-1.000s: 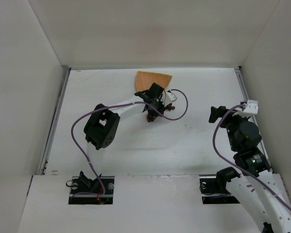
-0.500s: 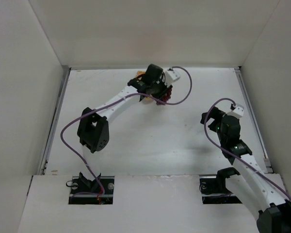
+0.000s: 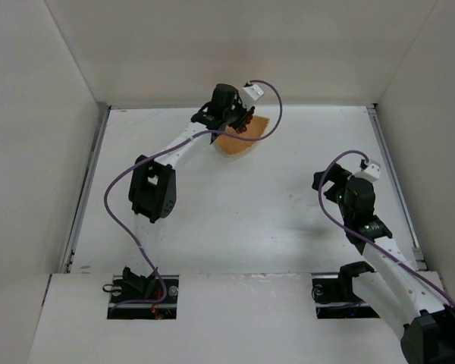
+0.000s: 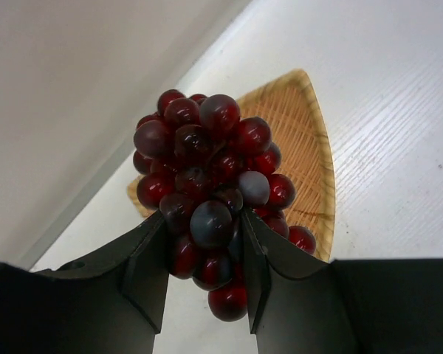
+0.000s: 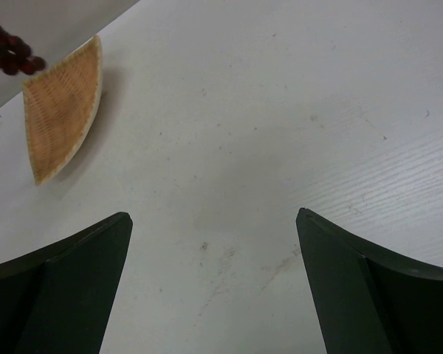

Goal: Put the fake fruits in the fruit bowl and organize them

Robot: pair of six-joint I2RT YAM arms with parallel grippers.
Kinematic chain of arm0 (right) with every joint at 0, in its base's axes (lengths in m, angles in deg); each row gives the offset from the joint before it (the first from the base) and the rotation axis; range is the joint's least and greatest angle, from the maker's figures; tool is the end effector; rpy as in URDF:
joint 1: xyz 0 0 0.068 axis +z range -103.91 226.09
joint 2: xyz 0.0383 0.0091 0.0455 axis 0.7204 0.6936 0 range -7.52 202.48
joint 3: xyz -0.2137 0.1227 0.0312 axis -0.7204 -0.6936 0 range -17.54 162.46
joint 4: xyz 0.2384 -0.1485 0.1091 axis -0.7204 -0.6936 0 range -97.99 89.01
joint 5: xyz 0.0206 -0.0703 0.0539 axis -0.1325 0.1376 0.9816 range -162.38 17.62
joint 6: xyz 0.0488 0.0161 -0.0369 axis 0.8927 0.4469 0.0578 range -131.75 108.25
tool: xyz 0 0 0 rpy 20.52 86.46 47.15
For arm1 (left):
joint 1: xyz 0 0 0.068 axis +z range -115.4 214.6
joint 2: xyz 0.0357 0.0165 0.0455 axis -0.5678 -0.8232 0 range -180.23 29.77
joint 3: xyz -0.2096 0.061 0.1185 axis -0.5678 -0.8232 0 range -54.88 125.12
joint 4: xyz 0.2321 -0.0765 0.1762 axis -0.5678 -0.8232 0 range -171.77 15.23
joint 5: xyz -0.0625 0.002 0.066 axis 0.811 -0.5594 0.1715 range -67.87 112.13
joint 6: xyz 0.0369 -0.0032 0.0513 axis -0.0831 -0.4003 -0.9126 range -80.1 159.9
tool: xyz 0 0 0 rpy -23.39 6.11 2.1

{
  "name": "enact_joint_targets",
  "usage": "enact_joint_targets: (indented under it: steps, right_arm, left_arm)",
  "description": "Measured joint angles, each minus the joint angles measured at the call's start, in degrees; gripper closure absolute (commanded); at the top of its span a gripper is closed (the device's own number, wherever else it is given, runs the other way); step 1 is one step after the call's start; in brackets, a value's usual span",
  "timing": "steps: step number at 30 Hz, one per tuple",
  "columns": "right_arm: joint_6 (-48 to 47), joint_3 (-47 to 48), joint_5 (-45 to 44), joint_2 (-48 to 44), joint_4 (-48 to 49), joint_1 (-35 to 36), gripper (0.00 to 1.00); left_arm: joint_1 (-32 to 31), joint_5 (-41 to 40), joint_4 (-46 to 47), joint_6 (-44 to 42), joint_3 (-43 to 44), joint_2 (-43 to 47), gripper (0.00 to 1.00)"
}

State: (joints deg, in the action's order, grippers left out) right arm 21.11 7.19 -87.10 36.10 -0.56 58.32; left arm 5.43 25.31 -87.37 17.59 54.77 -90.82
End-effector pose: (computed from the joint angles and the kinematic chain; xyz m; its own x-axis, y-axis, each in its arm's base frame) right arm 0.2501 0.0414 0.2037 -0.2433 0.4842 -0.8404 0.1937 0.8733 0.4471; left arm 0.4764 -0.2689 0.2744 -0.1211 0.5016 -0.8566 0.6237 0.7098 0.3275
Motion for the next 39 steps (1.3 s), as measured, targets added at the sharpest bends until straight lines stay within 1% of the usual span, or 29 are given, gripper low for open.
enact_joint_targets:
  steps: [1, 2, 3, 4, 5, 6, 8, 11, 14, 18, 19, 21, 22, 24, 26, 28, 29, 31, 33, 36, 39]
  right_arm:
    - [0.0, 0.1, 0.0, 0.0, -0.1, 0.0, 0.00]
    - [0.0, 0.2, 0.0, 0.0, -0.1, 0.0, 0.00]
    - [0.0, 0.2, 0.0, 0.0, -0.2, 0.0, 0.00]
    - [0.1, 0.3, 0.0, 0.0, -0.3, 0.0, 0.00]
    - [0.2, 0.4, 0.1, 0.0, -0.5, 0.0, 0.00]
    - [0.2, 0.6, 0.1, 0.0, -0.8, 0.2, 0.00]
    - [0.4, 0.9, 0.2, 0.0, -1.5, 0.3, 0.00]
    - [0.4, 1.4, 0.2, 0.0, -1.7, 1.0, 0.00]
    - [0.5, 2.0, 0.2, 0.0, -1.7, 1.7, 0.00]
    - [0.5, 2.8, 0.3, 0.0, -1.7, 2.1, 0.00]
    - [0.5, 2.9, 0.3, 0.0, -1.7, 2.1, 0.00]
    - [0.4, 2.9, 0.3, -0.1, -1.7, 2.1, 0.00]
    - [0.4, 2.9, 0.3, -0.2, -1.7, 2.1, 0.00]
    - [0.4, 2.9, 0.4, -0.5, -1.7, 2.1, 0.00]
    - [0.4, 2.9, 0.6, -1.1, -2.0, 1.8, 0.00]
    - [0.4, 2.9, 0.9, -1.8, -2.6, 1.5, 0.00]
    - [0.4, 2.9, 1.0, -2.2, -3.0, 1.2, 0.00]
    - [0.4, 3.0, 1.1, -2.8, -3.3, 1.0, 0.00]
    - [0.4, 3.0, 1.1, -3.1, -3.5, 1.0, 0.00]
    - [0.4, 3.3, 1.3, -3.0, -3.9, 1.0, 0.00]
    - [0.4, 4.2, 1.3, -2.7, -4.4, 1.0, 0.00]
  left_arm:
    - [0.0, 0.0, 0.4, -0.3, 0.0, -1.5, 0.72]
    - [0.0, 0.0, 0.8, -0.6, 0.0, -3.0, 0.62]
    - [0.2, -0.1, 1.2, -1.0, 0.0, -4.5, 0.43]
    - [0.2, -0.4, 1.7, -1.4, -0.1, -5.7, 0.18]
    - [0.2, -1.0, 2.1, -2.2, -0.1, -6.6, 0.09]
    - [0.2, -1.8, 2.6, -2.2, -0.1, -7.4, 0.05]
    - [0.3, -4.5, 3.6, -2.6, -0.2, -7.7, 0.00]
    - [0.3, -8.6, 5.5, -3.6, -0.2, -6.3, 0.00]
    - [0.6, -11.7, 5.7, -4.3, -0.4, -2.4, 0.00]
    - [2.7, -14.3, 5.0, -3.0, -4.0, 8.5, 0.00]
    - [4.2, -14.6, 4.7, -2.0, -5.5, 12.0, 0.00]
    - [9.6, -14.7, 4.4, 0.7, -8.9, 18.4, 0.00]
    - [13.0, -14.7, 3.9, 2.2, -10.4, 20.8, 0.00]
    - [21.9, -14.7, 1.8, 5.9, -12.9, 24.0, 0.00]
    - [30.5, -14.4, -1.9, 9.7, -14.9, 24.4, 0.00]
    - [38.5, -13.3, -8.0, 13.1, -17.0, 22.5, 0.00]
    - [41.6, -12.5, -11.6, 14.1, -17.8, 21.0, 0.00]
    - [45.5, -10.5, -18.1, 15.4, -19.4, 17.4, 0.00]
    - [47.3, -8.6, -24.9, 16.6, -20.6, 13.8, 0.00]
    - [47.9, -5.8, -33.4, 18.3, -21.9, 10.0, 0.00]
    - [48.1, -2.2, -35.9, 20.6, -24.4, 10.5, 0.00]
